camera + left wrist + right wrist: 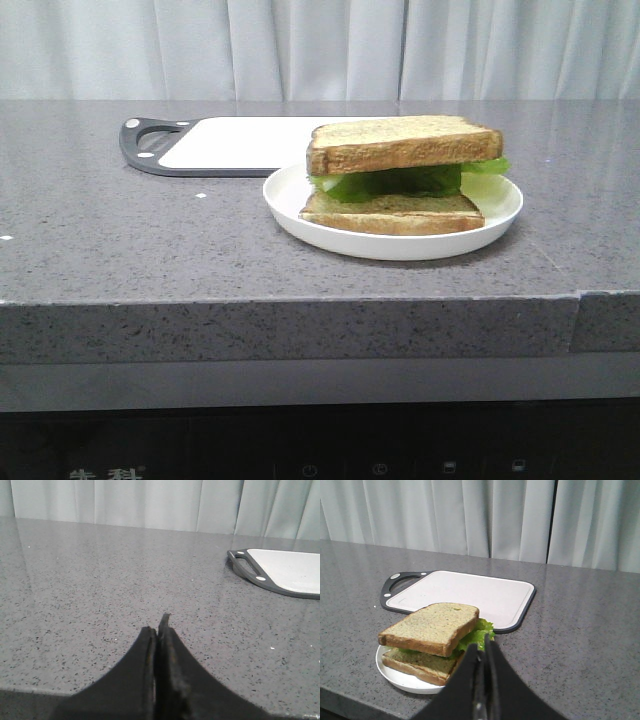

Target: Left arm grabs bread, right arm adds lettuce

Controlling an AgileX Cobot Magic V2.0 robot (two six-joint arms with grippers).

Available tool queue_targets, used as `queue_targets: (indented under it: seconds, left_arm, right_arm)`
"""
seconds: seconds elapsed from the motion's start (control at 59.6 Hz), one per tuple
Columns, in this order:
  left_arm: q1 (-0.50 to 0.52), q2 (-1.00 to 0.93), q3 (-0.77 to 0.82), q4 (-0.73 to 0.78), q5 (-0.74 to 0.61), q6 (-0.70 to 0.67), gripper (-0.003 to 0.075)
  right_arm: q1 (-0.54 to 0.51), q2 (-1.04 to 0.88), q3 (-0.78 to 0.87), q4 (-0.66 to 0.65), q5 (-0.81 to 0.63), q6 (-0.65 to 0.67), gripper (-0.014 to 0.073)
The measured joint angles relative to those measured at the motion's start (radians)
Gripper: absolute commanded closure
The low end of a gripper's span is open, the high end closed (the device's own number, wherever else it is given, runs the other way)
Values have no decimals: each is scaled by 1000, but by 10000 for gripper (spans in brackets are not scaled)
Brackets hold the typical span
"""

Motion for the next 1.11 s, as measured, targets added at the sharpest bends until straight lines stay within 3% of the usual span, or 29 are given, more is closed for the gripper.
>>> queue_targets:
  seconds: [0.604, 0.806, 1.108]
  left_arm:
    - [0, 0, 0, -2, 0, 0, 741]
    - [0, 0, 0, -2, 0, 0, 741]
    - [0, 0, 0, -2, -1, 0, 741]
  right_arm:
    - [-1, -3, 8, -16, -10, 3, 654]
    - [-78, -59, 152, -162, -104, 106, 654]
    - [-206, -157, 394, -187, -168, 202, 654]
